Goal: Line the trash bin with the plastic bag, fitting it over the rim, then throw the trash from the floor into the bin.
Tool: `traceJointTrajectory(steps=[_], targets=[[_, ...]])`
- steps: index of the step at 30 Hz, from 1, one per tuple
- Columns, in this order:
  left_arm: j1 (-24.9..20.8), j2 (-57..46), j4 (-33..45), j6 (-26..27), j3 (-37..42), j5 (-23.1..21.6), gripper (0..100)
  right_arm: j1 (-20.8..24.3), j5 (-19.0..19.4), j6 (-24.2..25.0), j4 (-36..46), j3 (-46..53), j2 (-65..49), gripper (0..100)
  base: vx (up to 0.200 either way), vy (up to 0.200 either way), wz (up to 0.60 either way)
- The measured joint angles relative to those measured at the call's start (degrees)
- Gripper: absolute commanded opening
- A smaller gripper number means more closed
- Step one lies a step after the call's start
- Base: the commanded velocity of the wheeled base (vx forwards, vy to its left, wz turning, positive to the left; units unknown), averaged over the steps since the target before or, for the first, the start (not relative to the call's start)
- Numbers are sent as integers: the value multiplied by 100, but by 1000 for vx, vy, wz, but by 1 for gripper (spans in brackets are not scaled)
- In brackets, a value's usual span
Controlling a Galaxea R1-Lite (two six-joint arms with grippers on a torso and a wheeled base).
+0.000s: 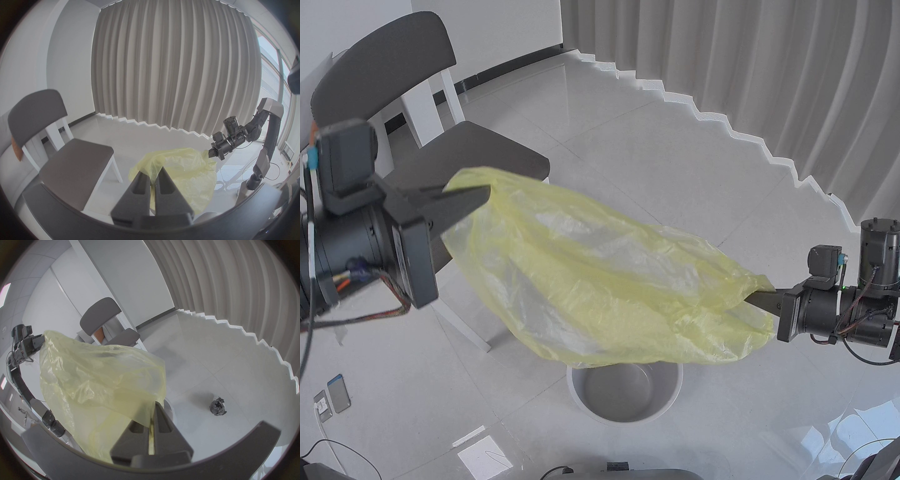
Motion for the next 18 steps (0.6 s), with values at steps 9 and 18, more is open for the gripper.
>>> traceJointTrajectory(steps=[9, 18], targets=[[235, -180, -805, -798, 1250, -61, 0, 174, -367, 24, -90, 89, 485, 0, 0, 0, 0], [372, 182, -1498, -1076, 1963, -197, 0, 166, -408, -310, -99, 293, 848, 0, 0, 0, 0]])
